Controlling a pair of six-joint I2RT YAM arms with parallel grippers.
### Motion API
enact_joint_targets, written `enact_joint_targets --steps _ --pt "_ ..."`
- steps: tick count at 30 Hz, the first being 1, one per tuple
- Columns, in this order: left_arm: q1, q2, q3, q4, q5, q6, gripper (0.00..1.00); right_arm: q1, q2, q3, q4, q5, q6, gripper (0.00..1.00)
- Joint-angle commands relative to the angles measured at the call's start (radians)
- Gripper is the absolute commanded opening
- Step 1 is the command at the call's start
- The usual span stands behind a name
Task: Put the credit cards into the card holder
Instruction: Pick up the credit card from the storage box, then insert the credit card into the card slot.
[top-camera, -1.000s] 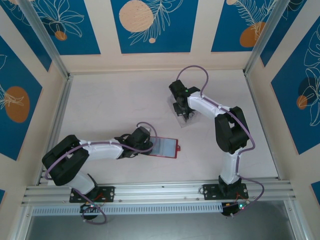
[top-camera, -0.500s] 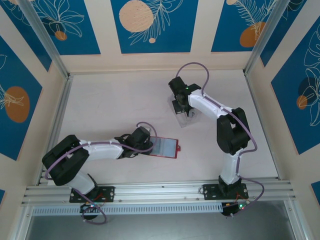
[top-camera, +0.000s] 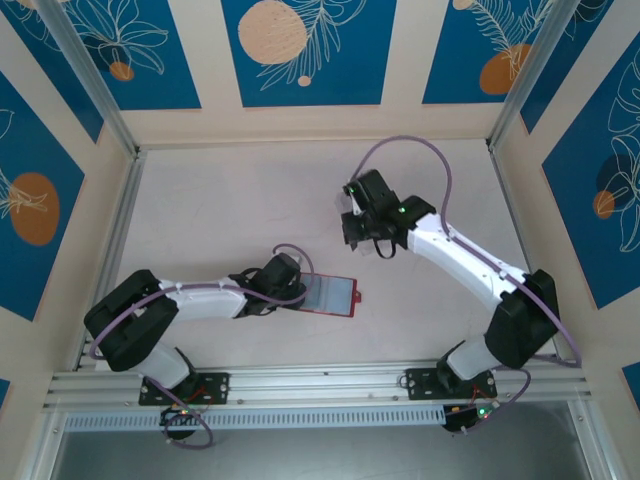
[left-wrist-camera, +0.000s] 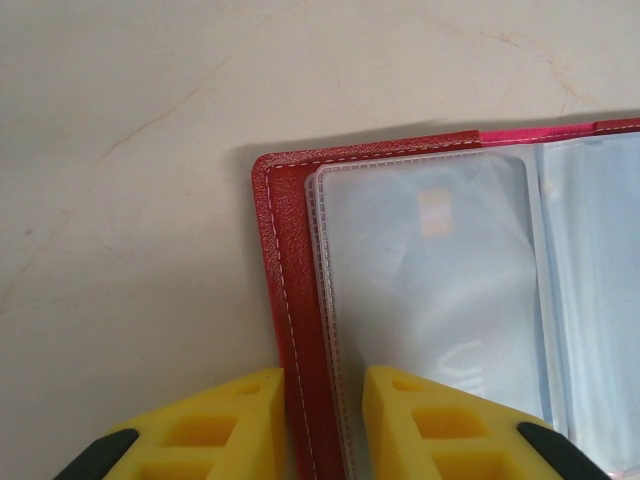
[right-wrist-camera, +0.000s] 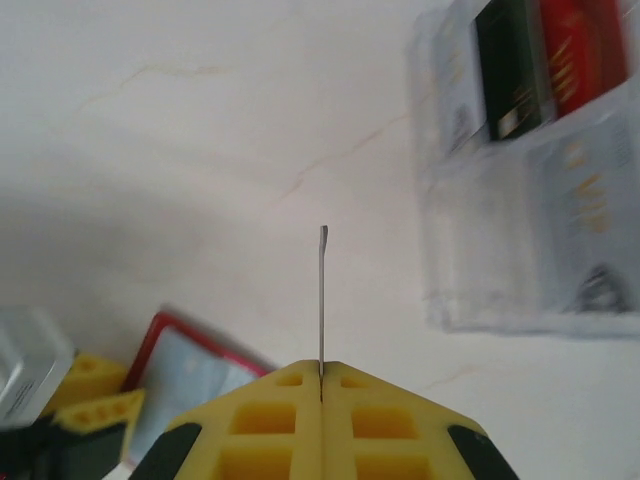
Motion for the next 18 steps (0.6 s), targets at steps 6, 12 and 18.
enact_joint_targets --steps 6,12,18 --pt "-0.029 0.053 -0.029 -0.012 0.083 -0.012 0.26 0.064 -0.12 -0.422 0.526 -0.227 0.329 0.0" --pt "-0.029 0.054 -0.032 -0.009 0.085 -0.012 0.25 0.093 -0.153 -0.569 0.71 -0.181 0.432 0.0" --pt "-0.029 0.058 -0.03 -0.014 0.086 -0.008 0.25 0.095 -0.181 -0.649 0.815 -0.173 0.489 0.0"
